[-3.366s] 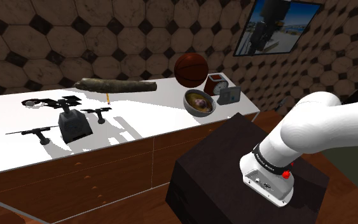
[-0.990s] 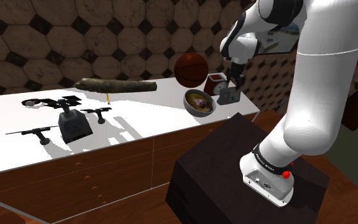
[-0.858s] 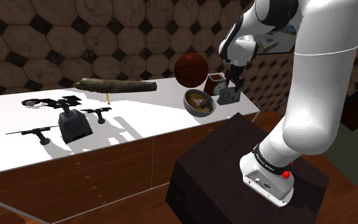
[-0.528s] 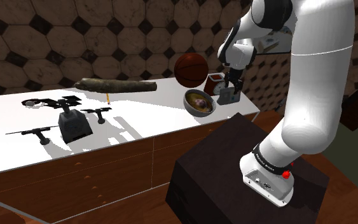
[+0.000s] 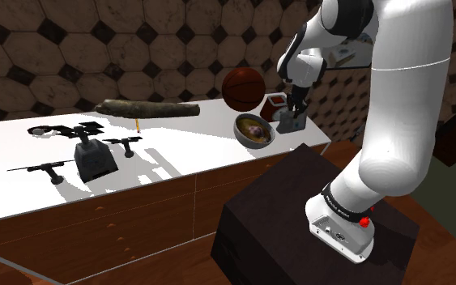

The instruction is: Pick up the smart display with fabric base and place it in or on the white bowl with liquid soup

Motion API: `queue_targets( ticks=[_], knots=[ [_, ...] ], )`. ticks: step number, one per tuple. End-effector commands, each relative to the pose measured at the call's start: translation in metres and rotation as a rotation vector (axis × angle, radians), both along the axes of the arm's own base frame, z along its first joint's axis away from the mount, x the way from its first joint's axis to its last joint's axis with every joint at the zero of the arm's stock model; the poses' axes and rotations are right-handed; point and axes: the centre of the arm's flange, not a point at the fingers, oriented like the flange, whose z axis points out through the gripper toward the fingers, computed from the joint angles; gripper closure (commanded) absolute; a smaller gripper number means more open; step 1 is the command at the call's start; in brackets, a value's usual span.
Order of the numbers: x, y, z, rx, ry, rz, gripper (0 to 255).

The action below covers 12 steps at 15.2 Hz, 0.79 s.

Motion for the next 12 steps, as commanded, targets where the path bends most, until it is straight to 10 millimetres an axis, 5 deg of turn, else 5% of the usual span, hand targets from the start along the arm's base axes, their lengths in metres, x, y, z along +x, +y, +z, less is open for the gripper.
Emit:
queue_targets(
  ticks=[1,7,12],
  knots=[
    [-0.006,0.001,-0.006,0.007,0.019,-0.005,255],
    [-0.004,-0.001,-0.013,0.007,0.019,-0.005,255],
    [-0.006,0.0,0.013,0.007,0.019,-0.005,255]
  ],
)
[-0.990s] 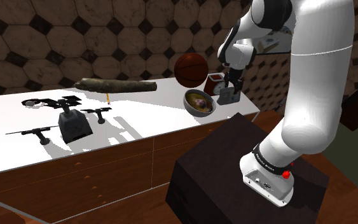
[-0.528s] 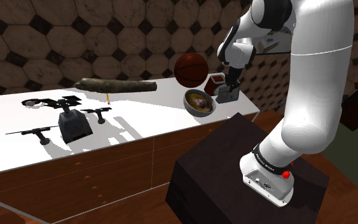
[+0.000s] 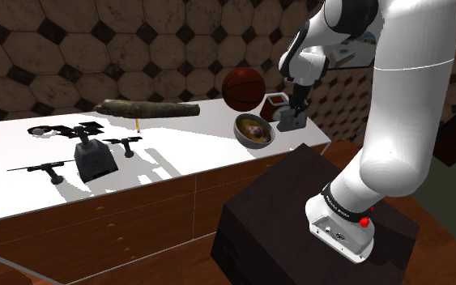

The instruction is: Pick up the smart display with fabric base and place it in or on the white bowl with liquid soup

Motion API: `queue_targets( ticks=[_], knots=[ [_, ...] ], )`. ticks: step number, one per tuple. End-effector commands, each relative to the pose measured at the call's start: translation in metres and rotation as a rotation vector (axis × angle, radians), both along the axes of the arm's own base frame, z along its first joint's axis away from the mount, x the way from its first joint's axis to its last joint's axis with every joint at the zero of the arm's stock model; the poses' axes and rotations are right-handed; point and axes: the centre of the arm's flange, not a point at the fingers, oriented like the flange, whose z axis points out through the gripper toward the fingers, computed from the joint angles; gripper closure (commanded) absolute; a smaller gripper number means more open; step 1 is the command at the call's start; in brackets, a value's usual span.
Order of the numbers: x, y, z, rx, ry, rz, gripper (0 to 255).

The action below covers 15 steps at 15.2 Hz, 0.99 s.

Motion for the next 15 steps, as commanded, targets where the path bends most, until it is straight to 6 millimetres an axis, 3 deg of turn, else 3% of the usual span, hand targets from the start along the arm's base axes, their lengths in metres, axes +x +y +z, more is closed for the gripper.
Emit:
queue_targets(
  ticks=[1,15],
  knots=[
    [-0.001,0.0,0.009,0.0,0.002,0.0,255],
    [-0.001,0.0,0.083,0.0,0.002,0.0,255]
  ],
)
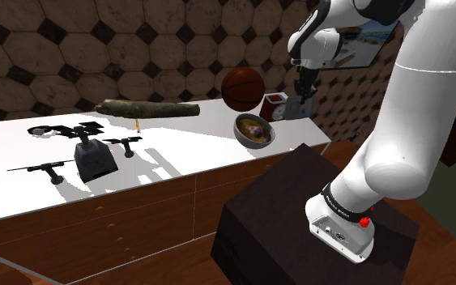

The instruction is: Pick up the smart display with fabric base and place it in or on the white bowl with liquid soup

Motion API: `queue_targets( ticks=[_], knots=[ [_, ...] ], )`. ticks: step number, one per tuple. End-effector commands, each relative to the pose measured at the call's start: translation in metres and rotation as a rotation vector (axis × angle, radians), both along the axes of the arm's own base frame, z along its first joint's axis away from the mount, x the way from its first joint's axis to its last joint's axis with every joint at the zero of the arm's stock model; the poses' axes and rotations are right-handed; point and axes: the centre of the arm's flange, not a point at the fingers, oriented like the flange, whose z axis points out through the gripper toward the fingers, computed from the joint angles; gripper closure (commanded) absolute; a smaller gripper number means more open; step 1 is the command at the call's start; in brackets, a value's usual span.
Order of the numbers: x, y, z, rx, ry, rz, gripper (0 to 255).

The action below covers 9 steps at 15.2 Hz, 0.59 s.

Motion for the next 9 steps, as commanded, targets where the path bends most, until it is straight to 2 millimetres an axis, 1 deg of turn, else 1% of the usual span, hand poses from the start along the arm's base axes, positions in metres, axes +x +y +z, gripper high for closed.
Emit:
queue_targets(
  ticks=[1,9],
  knots=[
    [-0.001,0.0,0.01,0.0,0.0,0.0,255],
    [-0.001,0.0,0.052,0.0,0.0,0.0,255]
  ],
)
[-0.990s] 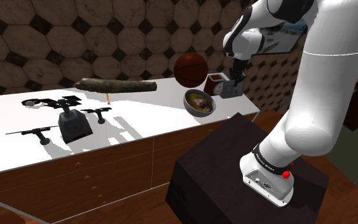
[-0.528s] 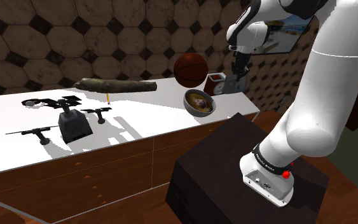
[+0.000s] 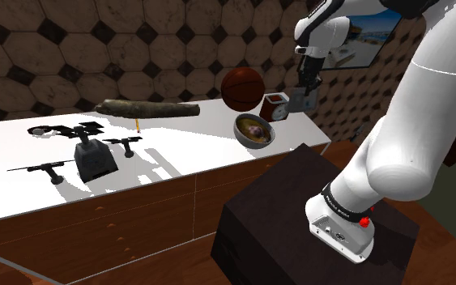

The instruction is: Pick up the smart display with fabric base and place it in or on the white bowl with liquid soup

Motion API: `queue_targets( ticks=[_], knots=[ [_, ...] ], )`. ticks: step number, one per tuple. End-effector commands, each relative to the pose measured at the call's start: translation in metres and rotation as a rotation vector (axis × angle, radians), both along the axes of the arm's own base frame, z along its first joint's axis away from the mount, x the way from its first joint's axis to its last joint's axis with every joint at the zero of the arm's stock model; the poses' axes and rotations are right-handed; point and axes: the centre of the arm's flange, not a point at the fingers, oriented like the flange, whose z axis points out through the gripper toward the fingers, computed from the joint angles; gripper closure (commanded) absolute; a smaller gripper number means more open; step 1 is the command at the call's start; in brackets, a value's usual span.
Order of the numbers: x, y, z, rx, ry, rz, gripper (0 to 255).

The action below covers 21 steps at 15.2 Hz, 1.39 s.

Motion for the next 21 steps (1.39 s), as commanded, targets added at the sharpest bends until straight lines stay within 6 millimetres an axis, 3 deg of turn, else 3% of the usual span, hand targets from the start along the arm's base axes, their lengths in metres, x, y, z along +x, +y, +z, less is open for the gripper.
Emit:
queue_targets(
  ticks=[1,5,21],
  knots=[
    [0.0,0.0,0.01,0.0,0.0,0.0,255],
    [0.0,0.0,0.028,0.0,0.0,0.0,255],
    [0.053,0.203,0.056,0.0,0.0,0.0,255]
  ],
)
